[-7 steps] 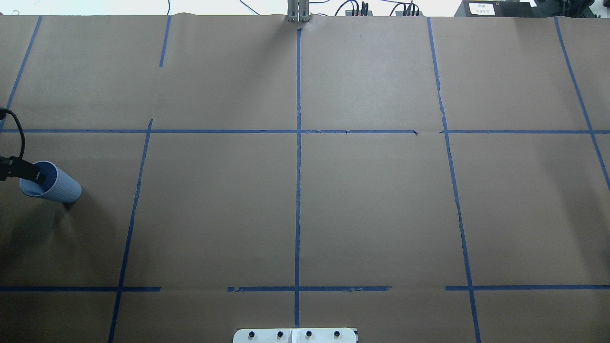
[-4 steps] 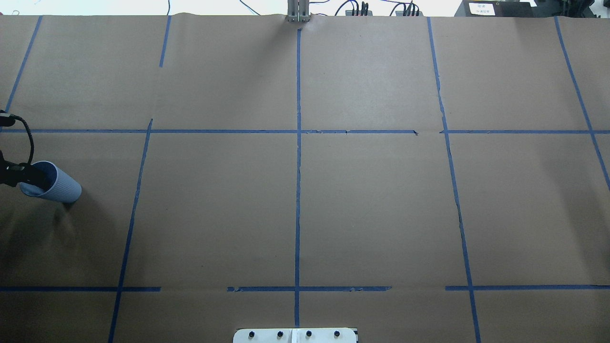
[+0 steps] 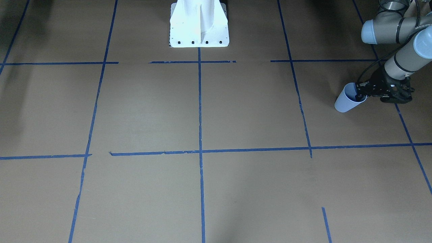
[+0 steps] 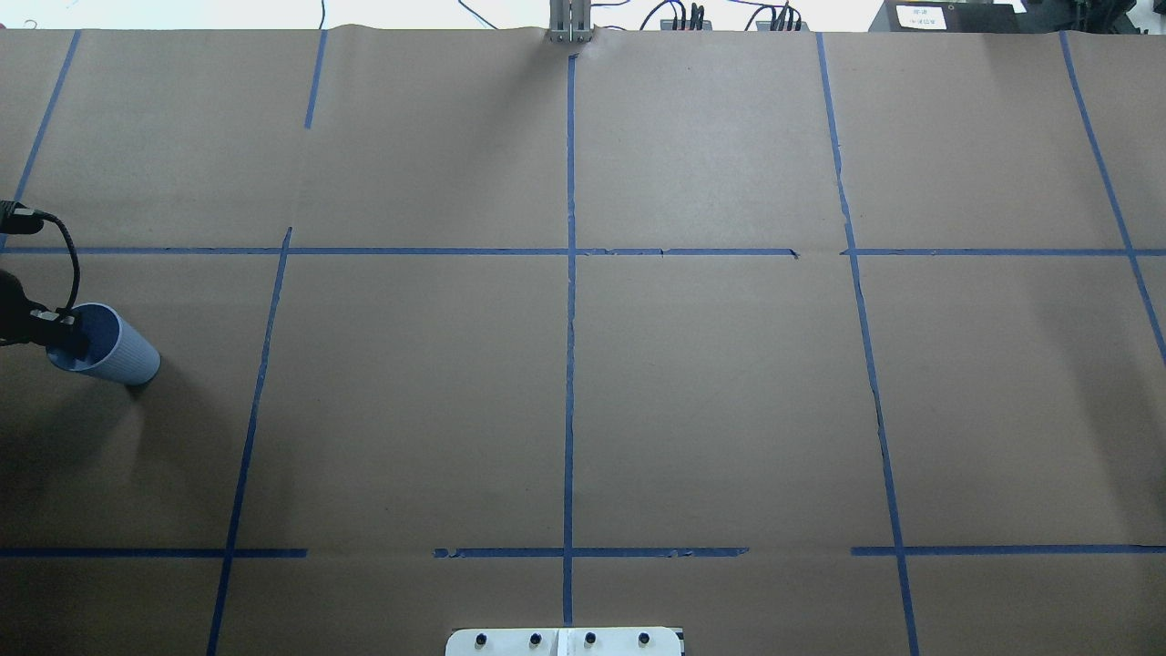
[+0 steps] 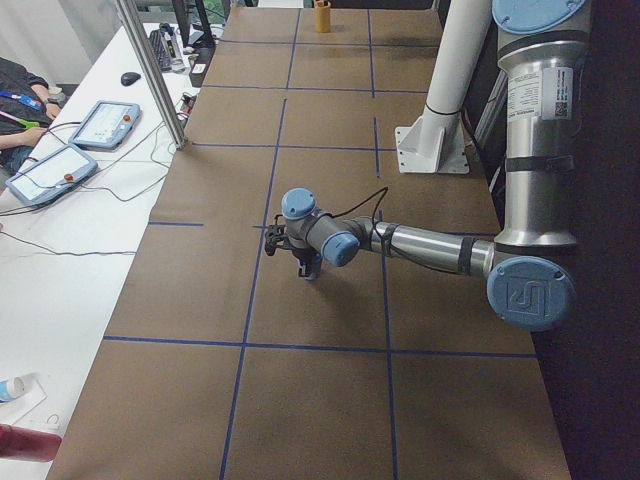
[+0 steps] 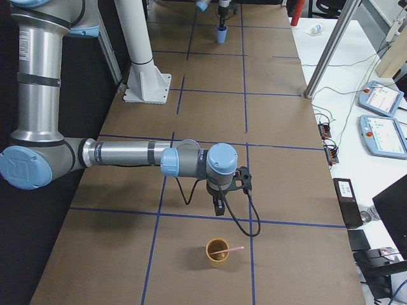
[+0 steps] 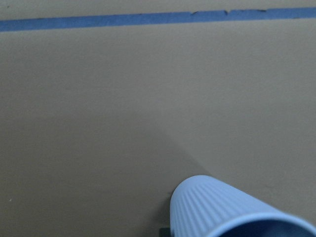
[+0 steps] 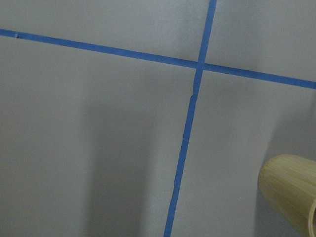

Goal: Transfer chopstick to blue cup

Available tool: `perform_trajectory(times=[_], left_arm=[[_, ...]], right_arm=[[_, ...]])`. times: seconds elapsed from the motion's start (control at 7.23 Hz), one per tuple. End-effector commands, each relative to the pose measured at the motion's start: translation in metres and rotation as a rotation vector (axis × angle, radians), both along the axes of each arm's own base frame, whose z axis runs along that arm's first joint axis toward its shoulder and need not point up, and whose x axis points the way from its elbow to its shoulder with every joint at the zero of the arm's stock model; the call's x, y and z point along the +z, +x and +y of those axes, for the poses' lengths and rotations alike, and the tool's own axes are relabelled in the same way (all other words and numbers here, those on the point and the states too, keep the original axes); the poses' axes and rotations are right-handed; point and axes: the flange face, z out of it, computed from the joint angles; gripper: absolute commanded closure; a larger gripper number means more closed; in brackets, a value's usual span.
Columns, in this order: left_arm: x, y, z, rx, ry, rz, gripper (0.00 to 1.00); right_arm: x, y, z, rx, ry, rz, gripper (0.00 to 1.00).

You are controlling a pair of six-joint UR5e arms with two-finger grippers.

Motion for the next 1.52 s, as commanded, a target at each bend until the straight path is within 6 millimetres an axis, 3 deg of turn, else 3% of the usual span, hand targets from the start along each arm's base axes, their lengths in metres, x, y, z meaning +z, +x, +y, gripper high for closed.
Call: perform_trajectory(times=[0.0,0.28,0.42,0.55,0.69,0.83,1.11,1.38], left_arm=[[-0.034,0.011,-0.017,0.001,0.01,0.017,1.0],[-0.142,0.04,-0.061,-0.03,-0.029,0.015,1.0],[-0.191,0.091,-0.058,-0.035,-0.051,0.052,1.0],[-0.256,0.175,-0.036,-0.04,-0.114,0.095,1.0],[-0.316,0.23,-0.018,-0.134,-0.131,0.11,1.0],[-0.354,0.275,0.003,-0.153,-0.147,0.129,1.0],[-0.41,0.347,-0.001,-0.204,-0.145,0.121,1.0],[-0.395,0.38,0.015,-0.192,-0.137,0.076,1.0]], right_arm=[[-0.001,0.0,0.0,0.001,0.001,0.0,0.0],[-0.001,0.0,0.0,0.001,0.001,-0.002,0.0],[-0.001,0.0,0.0,0.001,0.001,-0.003,0.0],[0.0,-0.001,0.0,-0.001,-0.001,-0.002,0.0],[0.0,-0.001,0.0,-0.001,-0.001,-0.002,0.0],[0.0,0.0,0.0,0.001,-0.001,-0.002,0.0],[0.0,0.0,0.0,0.0,0.0,-0.002,0.0],[0.0,0.0,0.0,0.001,-0.001,-0.002,0.0]])
